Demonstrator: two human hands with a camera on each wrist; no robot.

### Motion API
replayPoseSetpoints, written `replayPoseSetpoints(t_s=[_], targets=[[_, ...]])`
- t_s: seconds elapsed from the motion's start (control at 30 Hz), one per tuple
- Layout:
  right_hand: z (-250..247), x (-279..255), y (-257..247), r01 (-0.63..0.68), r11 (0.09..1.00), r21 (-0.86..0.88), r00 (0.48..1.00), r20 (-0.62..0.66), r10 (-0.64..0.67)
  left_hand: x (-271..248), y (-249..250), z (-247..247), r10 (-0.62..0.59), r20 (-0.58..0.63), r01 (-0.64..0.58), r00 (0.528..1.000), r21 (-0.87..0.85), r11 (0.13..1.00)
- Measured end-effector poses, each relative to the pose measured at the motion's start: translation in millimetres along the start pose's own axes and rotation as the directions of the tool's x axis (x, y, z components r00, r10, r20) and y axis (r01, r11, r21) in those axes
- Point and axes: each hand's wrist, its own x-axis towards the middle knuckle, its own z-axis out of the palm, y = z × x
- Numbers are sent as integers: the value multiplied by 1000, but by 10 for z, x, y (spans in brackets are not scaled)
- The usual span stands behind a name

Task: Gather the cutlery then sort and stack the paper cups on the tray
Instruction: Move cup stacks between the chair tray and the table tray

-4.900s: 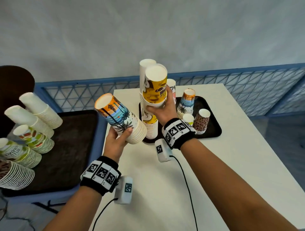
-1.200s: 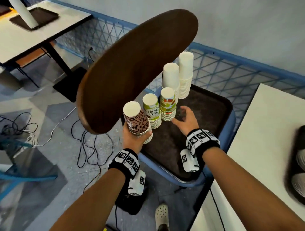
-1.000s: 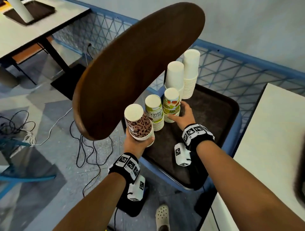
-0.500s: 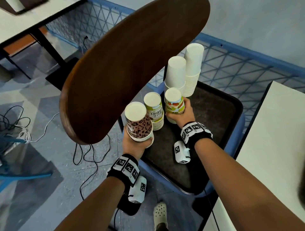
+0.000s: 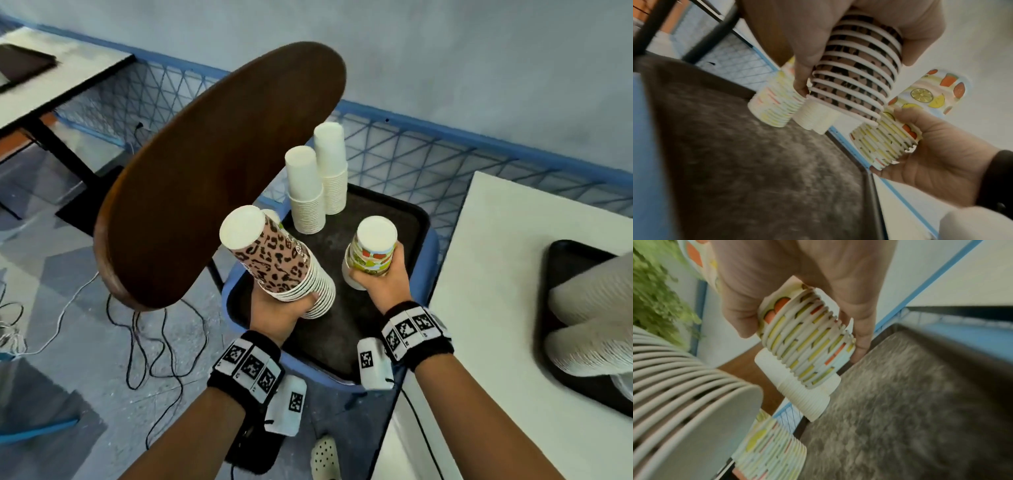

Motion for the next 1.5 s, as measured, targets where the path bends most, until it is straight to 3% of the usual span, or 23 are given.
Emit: replayPoseSetpoints(t_s=[0.17, 0.2, 0.3, 0.47, 0.67, 0.83, 1.23, 1.5], targets=[[-717, -572, -156, 107, 977, 186, 987, -139, -82, -338, 381, 552, 53, 135, -51, 989, -12, 999], [-1056, -768, -190, 124, 975, 183, 975, -206, -85, -529, 504, 818, 61, 201, -58, 978, -20, 998], [-1220, -995, -184, 110, 979, 173, 982, -169, -81, -641, 577, 896, 111, 195, -93, 974, -99, 991], [-2292, -1764, -128, 142, 984, 108, 954, -279, -107, -1583, 848, 1679, 221, 386, -162, 896, -178, 970], [-3171, -2537, 53, 121, 989, 85, 923, -376, -80, -2444, 777, 2220, 123, 445, -9, 887, -250, 968], [-3736, -2962, 187, 105, 991, 80, 882, -469, -56, -2939, 809, 2473, 105, 497, 19, 861, -239, 971], [-4408, -3391, 417, 49, 988, 148, 686, -724, 74, -3214, 906, 3092, 99, 641, 48, 761, -207, 977], [-4931, -3345, 557, 33, 987, 159, 662, -743, 98, -3268, 879, 3670, 124, 641, -1, 757, -189, 982]])
